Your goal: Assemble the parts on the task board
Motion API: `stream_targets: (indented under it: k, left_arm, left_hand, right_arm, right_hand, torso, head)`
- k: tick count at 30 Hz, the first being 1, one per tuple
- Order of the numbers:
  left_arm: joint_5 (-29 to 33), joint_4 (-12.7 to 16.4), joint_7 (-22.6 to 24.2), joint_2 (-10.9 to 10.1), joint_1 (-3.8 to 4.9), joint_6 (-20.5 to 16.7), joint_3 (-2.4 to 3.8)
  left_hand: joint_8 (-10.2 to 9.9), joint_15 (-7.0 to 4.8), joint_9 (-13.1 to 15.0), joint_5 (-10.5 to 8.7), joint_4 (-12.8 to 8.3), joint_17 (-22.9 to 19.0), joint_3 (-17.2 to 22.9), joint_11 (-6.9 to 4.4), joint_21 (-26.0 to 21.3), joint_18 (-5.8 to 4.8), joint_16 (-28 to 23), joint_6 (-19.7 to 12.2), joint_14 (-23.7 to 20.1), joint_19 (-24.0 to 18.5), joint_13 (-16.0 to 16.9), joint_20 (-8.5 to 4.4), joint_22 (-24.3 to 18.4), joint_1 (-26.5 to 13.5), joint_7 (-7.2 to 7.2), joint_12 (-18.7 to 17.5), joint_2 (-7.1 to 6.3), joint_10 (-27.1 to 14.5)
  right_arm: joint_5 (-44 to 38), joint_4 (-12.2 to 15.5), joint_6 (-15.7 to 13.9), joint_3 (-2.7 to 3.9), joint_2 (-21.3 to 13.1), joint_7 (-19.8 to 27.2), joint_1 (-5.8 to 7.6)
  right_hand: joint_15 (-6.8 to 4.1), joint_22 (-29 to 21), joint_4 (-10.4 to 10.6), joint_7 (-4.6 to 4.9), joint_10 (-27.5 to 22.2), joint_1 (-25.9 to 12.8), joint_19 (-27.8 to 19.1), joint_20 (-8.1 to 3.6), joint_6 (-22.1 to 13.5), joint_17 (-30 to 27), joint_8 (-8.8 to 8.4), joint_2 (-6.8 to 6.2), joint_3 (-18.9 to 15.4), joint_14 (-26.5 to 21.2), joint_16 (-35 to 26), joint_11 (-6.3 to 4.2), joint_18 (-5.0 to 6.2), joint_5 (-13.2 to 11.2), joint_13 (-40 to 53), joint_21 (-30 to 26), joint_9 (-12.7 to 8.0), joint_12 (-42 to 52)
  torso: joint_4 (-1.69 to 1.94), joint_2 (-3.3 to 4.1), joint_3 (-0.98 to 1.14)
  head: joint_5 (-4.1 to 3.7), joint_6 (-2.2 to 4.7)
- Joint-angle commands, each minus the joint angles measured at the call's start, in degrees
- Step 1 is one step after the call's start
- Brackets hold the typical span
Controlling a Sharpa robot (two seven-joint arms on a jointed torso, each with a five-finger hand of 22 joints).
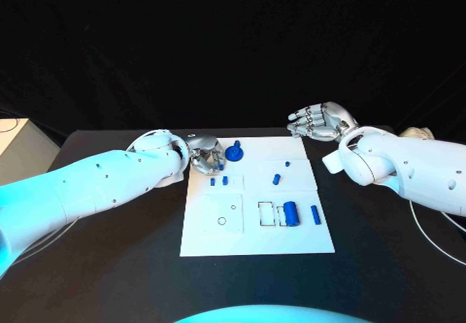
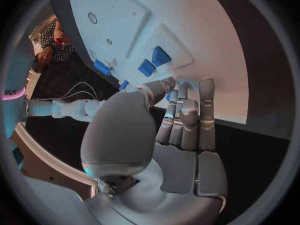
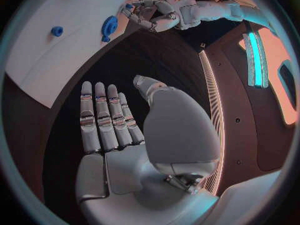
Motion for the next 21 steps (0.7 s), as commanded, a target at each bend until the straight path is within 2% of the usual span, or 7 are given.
stream_targets:
  k: [1, 6, 8, 10, 12, 16, 21]
  left_arm:
    - [0.2, 0.0, 0.1, -0.1, 0.00, -0.3, 0.01]
    - [0.4, -0.2, 0.1, -0.7, 0.00, -0.2, 0.01]
    - [0.9, -0.1, 0.2, -1.1, -0.01, -0.2, 0.02]
    - [2.2, -0.1, 1.3, -1.7, -0.01, -1.4, 0.03]
    - [4.6, 0.1, 3.5, -2.6, -0.01, -3.8, 0.03]
    - [15.4, 0.6, 9.6, -4.5, 0.01, -8.6, 0.32]
    - [34.8, 2.1, 16.3, -7.4, 0.02, -9.8, 0.87]
  left_hand:
    - [-0.4, 0.04, -0.1, 0.25, -0.1, -0.2, 0.1, 0.11, -0.3, 0.78, -0.4, -0.5, -0.5, -0.1, 0.1, 0.10, -0.1, -0.1, 0.00, -0.2, -0.26, -0.4]
    - [-0.9, 0.23, -0.4, 0.26, -0.3, -2.8, 0.3, 0.38, -0.6, 0.85, -1.2, -1.0, -2.1, -0.6, 0.2, 0.10, -0.5, 0.1, 0.05, -0.3, -0.33, -1.2]
    - [-1.1, 0.35, -0.5, 0.25, -0.3, -3.5, 0.3, 0.55, -0.7, 0.83, -1.5, -1.3, -2.7, -0.8, 0.2, 0.15, -0.5, 0.2, 0.13, -0.4, -0.41, -1.7]
    - [-1.4, 0.62, -0.7, 0.25, -0.4, -7.6, 0.5, 0.90, -0.9, 0.82, -2.8, -1.5, -5.2, -1.2, 0.2, 0.33, -0.6, 0.3, 0.37, -0.5, -0.44, -2.8]
    - [-0.9, 0.60, -0.5, 0.34, -0.7, -10.3, 0.8, 0.90, -0.8, 0.87, -4.0, -0.3, -7.0, -1.4, 0.3, 0.39, -0.5, 0.6, 1.21, -0.1, -0.26, -2.8]
    - [0.7, 0.32, 0.0, 0.55, -1.3, -16.4, 1.7, 0.74, -0.7, 0.91, -7.1, 2.5, -10.1, -2.2, 0.5, 0.05, -0.3, 1.3, 1.56, 0.9, 0.14, -1.9]
    - [0.8, 0.23, -0.2, 0.31, -1.1, -18.7, 0.9, 0.63, -2.3, 0.90, -10.9, 2.3, -11.1, -3.7, 0.7, -0.09, -1.2, 0.7, 1.70, 1.9, 0.85, -1.4]
  right_arm:
    - [-0.1, -0.1, 0.1, 0.03, 0.0, 0.3, 0.01]
    - [-3.7, -0.5, 1.2, 0.03, 0.0, -1.5, 0.01]
    - [-6.9, -0.8, 1.5, 0.03, 0.0, -2.1, 0.01]
    - [-10.7, -1.0, 2.0, 0.03, -0.1, -2.8, 0.01]
    - [-14.3, -1.2, 2.7, 0.03, -0.2, -3.5, 0.00]
    - [-21.8, -1.3, 4.3, 0.03, -0.4, -4.8, -0.01]
    - [-33.4, -0.7, 6.1, 0.03, -0.7, -7.1, -0.13]
  right_hand:
    - [-0.02, -0.1, -0.2, 1.69, 0.3, -0.2, 0.1, 0.06, 0.4, -0.1, -0.40, -0.07, 0.3, 0.3, -0.2, 0.16, 0.42, 0.3, -0.1, 0.0, -0.1, -0.2]
    - [-0.18, 0.0, -1.3, 1.38, 0.2, 0.9, 0.3, -0.05, 0.2, -0.3, -0.59, -0.26, 1.0, 0.7, 0.0, -0.04, 0.46, 0.3, -0.1, 0.1, -0.2, -0.4]
    - [-1.26, 0.4, -2.6, 0.53, 0.0, 2.0, 3.1, -1.13, 0.4, 0.2, -0.61, -0.35, 2.2, 4.0, 1.7, -0.66, 0.54, -0.2, -0.1, 1.3, -0.3, -0.7]
    - [-2.33, 0.8, -3.7, -0.22, 0.7, 2.7, 6.0, -2.39, 1.2, 0.9, -0.47, -0.46, 3.4, 6.8, 3.0, -1.33, 0.49, -0.5, -0.1, 2.6, -0.2, -1.0]
    - [-4.23, 2.0, -5.8, -1.08, 2.4, 4.1, 11.2, -4.75, 2.7, 2.4, -0.19, -0.31, 4.5, 11.7, 5.5, -2.33, 0.36, -1.1, -0.2, 5.6, -0.2, -1.4]
    - [-7.47, 6.4, -9.3, -2.39, 7.2, 4.8, 18.5, -8.83, 6.2, 6.3, -0.12, 0.39, 3.5, 20.6, 10.9, -4.22, -0.02, -1.5, -0.1, 13.4, -0.4, -3.1]
    - [-9.23, 13.6, -11.6, -3.44, 12.9, 3.0, 20.6, -11.16, 9.8, 14.8, -1.41, 0.44, 5.2, 26.1, 20.2, -5.51, -0.42, -1.2, 0.2, 23.6, -1.3, -6.9]
  torso:
    - [0.01, 0.00, -0.01]
    - [-0.05, 0.00, -0.01]
    - [-0.08, 0.01, -0.02]
    - [-0.09, -0.02, -0.04]
    - [-0.06, -0.09, -0.04]
    - [0.03, -0.07, 0.02]
    - [-0.04, -0.07, -0.01]
  head:
    - [-0.05, -0.02]
    - [-0.09, 0.15]
    - [-0.13, 0.23]
    - [-0.43, 0.38]
    - [-0.66, 0.51]
    - [-1.25, 0.86]
    - [-2.27, 1.39]
